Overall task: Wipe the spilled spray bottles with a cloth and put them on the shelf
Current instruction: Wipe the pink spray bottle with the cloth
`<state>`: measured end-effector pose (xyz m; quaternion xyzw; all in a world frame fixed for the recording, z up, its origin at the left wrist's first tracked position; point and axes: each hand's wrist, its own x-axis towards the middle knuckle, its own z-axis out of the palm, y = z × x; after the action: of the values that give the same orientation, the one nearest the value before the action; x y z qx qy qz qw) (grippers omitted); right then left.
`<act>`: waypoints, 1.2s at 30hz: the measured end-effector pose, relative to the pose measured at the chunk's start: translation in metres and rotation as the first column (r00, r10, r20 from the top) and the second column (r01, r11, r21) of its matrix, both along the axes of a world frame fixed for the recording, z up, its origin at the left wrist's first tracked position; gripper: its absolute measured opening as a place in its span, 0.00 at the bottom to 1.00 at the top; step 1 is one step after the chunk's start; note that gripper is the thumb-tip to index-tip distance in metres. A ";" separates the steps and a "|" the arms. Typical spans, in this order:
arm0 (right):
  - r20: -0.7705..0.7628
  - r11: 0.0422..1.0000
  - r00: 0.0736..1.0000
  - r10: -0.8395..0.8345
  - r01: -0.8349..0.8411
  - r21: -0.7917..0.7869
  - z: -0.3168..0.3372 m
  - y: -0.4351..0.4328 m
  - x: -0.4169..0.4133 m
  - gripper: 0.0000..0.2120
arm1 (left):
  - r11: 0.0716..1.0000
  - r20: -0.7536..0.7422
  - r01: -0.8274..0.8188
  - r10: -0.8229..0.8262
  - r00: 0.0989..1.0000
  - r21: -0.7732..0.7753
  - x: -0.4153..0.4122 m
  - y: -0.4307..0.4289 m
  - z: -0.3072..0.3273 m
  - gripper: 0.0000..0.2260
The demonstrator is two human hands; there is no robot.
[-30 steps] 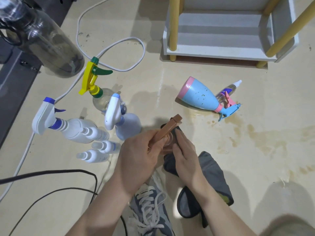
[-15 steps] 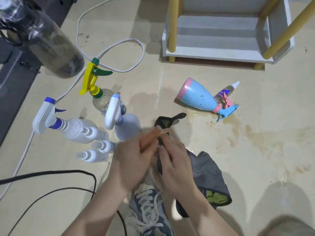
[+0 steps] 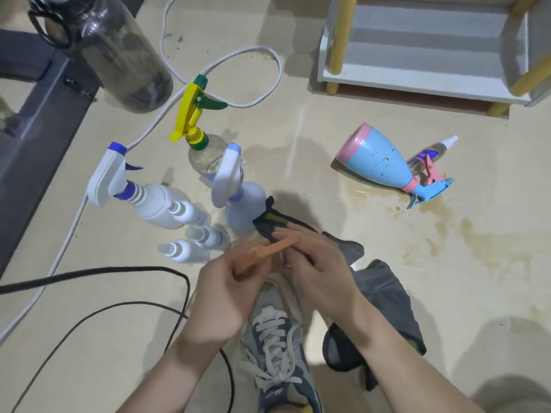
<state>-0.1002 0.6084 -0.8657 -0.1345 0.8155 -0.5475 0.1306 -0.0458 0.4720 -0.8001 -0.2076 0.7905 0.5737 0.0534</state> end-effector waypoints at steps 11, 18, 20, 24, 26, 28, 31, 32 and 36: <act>0.398 0.947 0.909 0.120 -0.225 0.229 -0.013 -0.009 -0.058 0.15 | 0.996 -0.027 -0.078 0.077 0.997 -0.035 0.007 -0.004 -0.006 0.20; -0.016 0.995 0.996 0.093 -0.094 -0.041 0.006 0.011 0.036 0.22 | 0.996 0.035 -0.070 0.072 0.997 -0.047 0.005 0.004 -0.008 0.08; -0.021 0.993 0.999 0.028 -0.030 -0.114 0.007 0.007 0.037 0.21 | 0.996 0.059 -0.084 0.086 0.995 -0.037 0.000 0.006 -0.008 0.06; -0.189 0.999 0.982 -0.026 0.030 0.018 0.006 -0.001 0.020 0.15 | 0.986 0.113 -0.130 0.141 0.984 -0.103 -0.006 0.016 -0.015 0.06; -0.276 0.969 0.960 0.054 0.016 0.245 -0.005 0.008 0.006 0.16 | 0.983 0.109 -0.153 0.164 0.980 -0.105 -0.008 0.019 -0.016 0.05; -0.115 0.904 0.993 0.014 0.037 0.426 -0.012 0.021 -0.011 0.17 | 0.979 0.112 -0.193 0.200 0.973 -0.070 -0.010 0.017 -0.017 0.04; 0.202 0.941 0.967 -0.156 0.084 0.328 -0.026 0.029 -0.022 0.13 | 0.973 0.114 -0.232 0.232 0.966 -0.007 -0.011 0.016 -0.021 0.06; 0.248 0.961 0.947 -0.204 0.146 0.233 -0.025 0.027 -0.022 0.12 | 0.968 0.104 -0.248 0.245 0.964 0.018 -0.011 0.016 -0.022 0.09; 0.454 0.893 0.785 -0.423 0.445 0.063 -0.018 0.040 -0.001 0.12 | 0.893 0.129 -0.404 0.385 0.914 0.196 -0.010 0.014 -0.025 0.06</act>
<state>-0.1010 0.6486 -0.8833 0.1856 0.7575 -0.5977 0.1856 -0.0560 0.4861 -0.8253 -0.3813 0.6609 0.6464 -0.0074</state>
